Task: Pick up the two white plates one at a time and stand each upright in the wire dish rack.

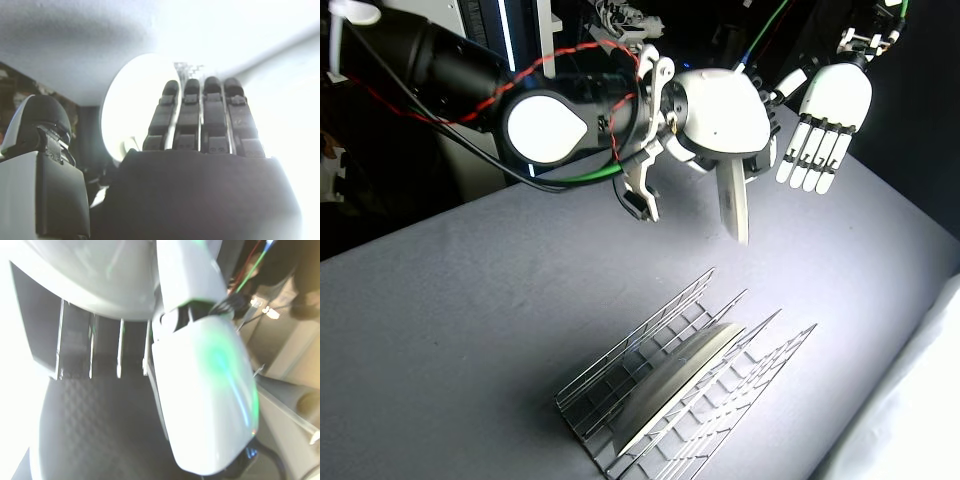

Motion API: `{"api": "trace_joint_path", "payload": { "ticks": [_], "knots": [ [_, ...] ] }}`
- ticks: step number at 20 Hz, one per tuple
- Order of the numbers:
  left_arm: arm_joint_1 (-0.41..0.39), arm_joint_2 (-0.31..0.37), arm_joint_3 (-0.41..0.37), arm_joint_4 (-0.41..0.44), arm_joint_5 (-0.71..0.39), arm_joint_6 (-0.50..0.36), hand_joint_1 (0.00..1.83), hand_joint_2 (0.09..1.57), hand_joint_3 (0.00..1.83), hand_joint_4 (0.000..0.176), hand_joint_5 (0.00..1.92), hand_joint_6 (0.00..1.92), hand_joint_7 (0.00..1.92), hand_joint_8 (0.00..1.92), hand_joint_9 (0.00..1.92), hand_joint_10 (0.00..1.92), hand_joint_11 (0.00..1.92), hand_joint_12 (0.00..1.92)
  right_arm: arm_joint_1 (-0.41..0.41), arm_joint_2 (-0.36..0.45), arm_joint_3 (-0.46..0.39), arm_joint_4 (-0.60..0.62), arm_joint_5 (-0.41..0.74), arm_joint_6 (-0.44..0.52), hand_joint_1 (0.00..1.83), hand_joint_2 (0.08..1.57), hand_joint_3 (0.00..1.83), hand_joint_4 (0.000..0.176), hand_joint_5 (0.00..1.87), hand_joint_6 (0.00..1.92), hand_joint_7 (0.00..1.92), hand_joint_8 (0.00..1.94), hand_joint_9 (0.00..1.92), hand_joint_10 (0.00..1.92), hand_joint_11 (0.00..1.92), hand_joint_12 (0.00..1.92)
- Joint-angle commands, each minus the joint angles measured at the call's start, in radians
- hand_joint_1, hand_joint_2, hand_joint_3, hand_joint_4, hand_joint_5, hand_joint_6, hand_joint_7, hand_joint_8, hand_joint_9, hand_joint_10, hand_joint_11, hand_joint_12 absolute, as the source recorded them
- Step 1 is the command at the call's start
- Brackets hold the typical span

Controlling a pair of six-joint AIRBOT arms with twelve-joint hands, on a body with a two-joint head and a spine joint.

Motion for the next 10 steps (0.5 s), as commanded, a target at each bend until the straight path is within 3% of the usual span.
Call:
{"api": "trace_joint_path", "payload": {
  "ticks": [1,2,3,4,5,10],
  "knots": [
    [-0.002,0.018,0.003,-0.044,-0.025,-0.005,0.00,1.10,0.00,0.000,0.00,0.00,0.00,0.00,0.00,0.00,0.00,0.00,0.029,0.013,-0.010,0.064,0.142,0.008,1.39,1.11,0.00,0.000,0.85,1.02,0.98,0.98,1.00,1.14,0.95,1.25],
    [0.004,0.023,0.005,-0.043,-0.025,-0.006,0.00,1.10,0.00,0.000,0.00,0.00,0.00,0.00,0.00,0.00,0.00,0.00,0.041,0.019,-0.016,0.103,0.137,0.008,1.47,1.10,0.00,0.000,0.86,0.95,0.98,0.92,1.00,1.03,0.92,1.46],
    [0.011,0.031,0.008,-0.043,-0.025,-0.018,0.00,1.10,0.00,0.000,0.00,0.00,0.00,0.00,0.00,0.00,0.00,0.00,0.056,0.027,-0.022,0.157,0.124,0.009,1.49,1.09,0.00,0.000,0.88,0.91,0.98,0.92,1.00,1.01,0.90,1.52],
    [0.017,0.043,0.009,-0.043,-0.025,-0.035,0.00,1.10,0.00,0.000,0.00,0.00,0.00,0.00,0.00,0.00,0.00,0.00,0.067,0.035,-0.027,0.211,0.115,0.009,1.41,1.10,0.00,0.000,0.89,0.97,1.00,0.93,1.01,1.10,0.93,1.33],
    [0.019,0.048,0.008,-0.043,-0.025,-0.037,0.00,1.11,0.01,0.000,0.00,0.00,0.00,0.00,0.00,0.00,0.00,0.00,0.069,0.038,-0.028,0.228,0.114,0.009,1.48,1.09,0.00,0.000,0.87,0.96,1.00,0.87,1.01,1.02,0.91,1.48],
    [0.013,0.087,-0.013,-0.025,-0.025,-0.070,0.00,1.11,0.01,0.000,0.00,0.00,0.00,0.00,0.00,0.00,0.00,0.00,0.075,0.077,-0.032,0.444,0.104,0.010,1.49,1.09,0.00,0.000,0.88,0.95,0.97,0.90,1.01,0.98,0.92,1.50]
  ]
}}
